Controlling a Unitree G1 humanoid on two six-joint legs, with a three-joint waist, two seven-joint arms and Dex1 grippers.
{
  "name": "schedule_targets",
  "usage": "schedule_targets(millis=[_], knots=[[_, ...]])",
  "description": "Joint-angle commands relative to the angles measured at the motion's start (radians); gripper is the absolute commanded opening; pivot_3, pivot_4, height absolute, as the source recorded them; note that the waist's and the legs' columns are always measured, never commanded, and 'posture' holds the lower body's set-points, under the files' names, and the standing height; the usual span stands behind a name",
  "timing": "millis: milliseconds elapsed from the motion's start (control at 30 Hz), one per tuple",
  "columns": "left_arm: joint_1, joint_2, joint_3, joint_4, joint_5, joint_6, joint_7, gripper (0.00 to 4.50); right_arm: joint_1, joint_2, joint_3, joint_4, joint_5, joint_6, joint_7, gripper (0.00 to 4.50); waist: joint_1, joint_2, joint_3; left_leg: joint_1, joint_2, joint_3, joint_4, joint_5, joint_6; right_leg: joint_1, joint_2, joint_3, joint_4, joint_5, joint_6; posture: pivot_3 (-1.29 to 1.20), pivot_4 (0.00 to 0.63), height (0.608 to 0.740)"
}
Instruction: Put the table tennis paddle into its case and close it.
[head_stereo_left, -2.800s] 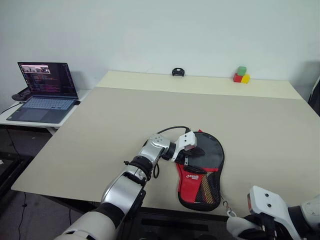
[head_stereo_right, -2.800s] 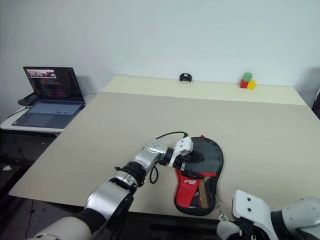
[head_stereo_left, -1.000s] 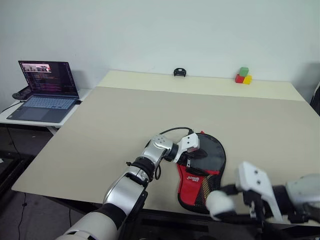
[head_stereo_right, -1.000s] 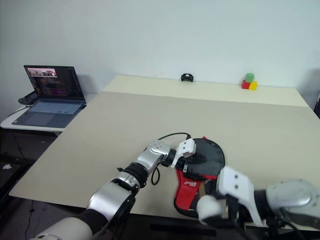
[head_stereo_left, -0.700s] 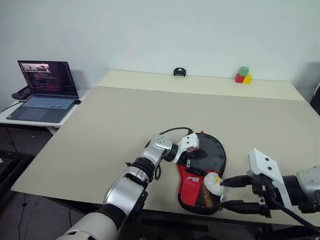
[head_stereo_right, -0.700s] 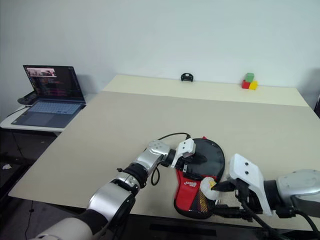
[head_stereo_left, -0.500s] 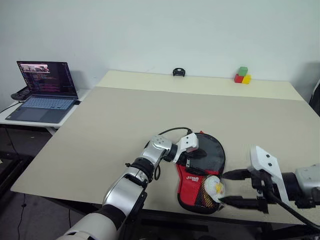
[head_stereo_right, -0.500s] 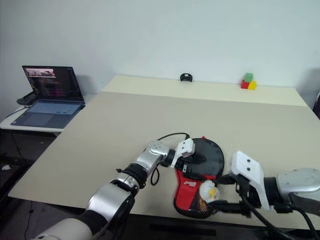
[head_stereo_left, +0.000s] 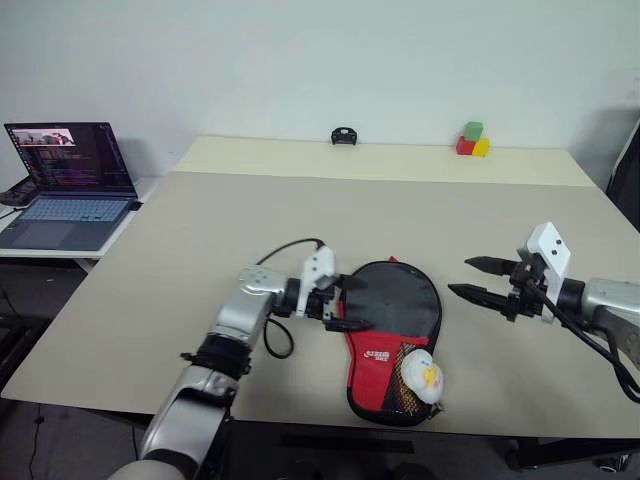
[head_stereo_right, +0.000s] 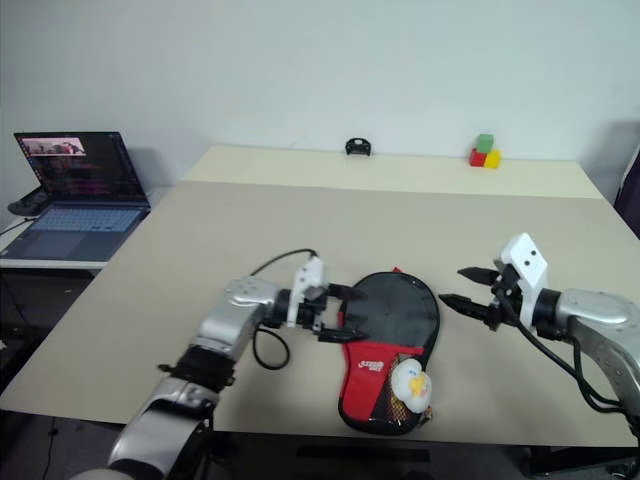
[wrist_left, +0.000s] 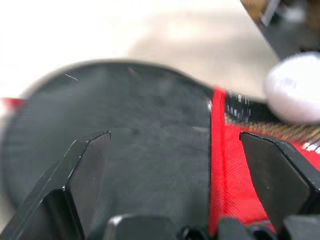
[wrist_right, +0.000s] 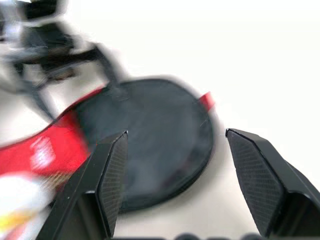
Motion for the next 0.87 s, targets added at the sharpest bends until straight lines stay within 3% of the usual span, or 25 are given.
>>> schedule_targets(millis=[33,233,367,667,867], knots=[[0.043,0.045,0.081,-0.23,-0.117,0.166,0.07,4.5,-0.036,0.016,-0.012,0.051,-0.046,-0.051,0.053,3.37,0.004,0.0,0.0,0.0,0.0,0.0,0.0,0.0,0.0,0.0,0.0,0.0,0.0,0.0,0.0,0.0,0.15,0.74],[0.216,0.135,0.142,-0.457,-0.139,0.268,0.224,4.5,-0.106,0.047,0.022,0.22,-0.144,-0.127,0.159,3.37,0.002,0.001,0.001,0.002,-0.001,0.001,0.0,0.0,0.0,0.001,-0.001,0.001,0.0,0.0,0.0,0.0,0.15,0.74],[0.263,0.145,0.151,-0.531,-0.125,0.294,0.342,4.5,-0.174,0.048,0.018,0.398,-0.215,-0.208,0.225,3.37,0.004,0.003,0.002,0.002,0.0,0.001,0.0,0.0,0.0,0.001,0.0,0.001,0.001,0.0,0.0,0.0,0.15,0.74],[0.315,0.204,0.175,-0.583,-0.116,0.285,0.476,4.5,-0.405,0.033,0.054,0.854,-0.397,-0.359,0.319,3.37,0.0,0.004,0.002,0.002,0.0,0.002,-0.001,0.001,-0.001,0.0,0.0,0.001,0.001,0.0,-0.001,0.0,0.15,0.74],[0.339,0.207,0.168,-0.551,-0.11,0.254,0.513,4.5,-0.493,0.065,0.068,1.019,-0.474,-0.393,0.297,3.37,0.0,0.005,0.003,0.002,0.0,0.004,-0.001,0.001,-0.001,0.0,-0.001,0.002,0.001,0.0,-0.001,0.0,0.15,0.74]])
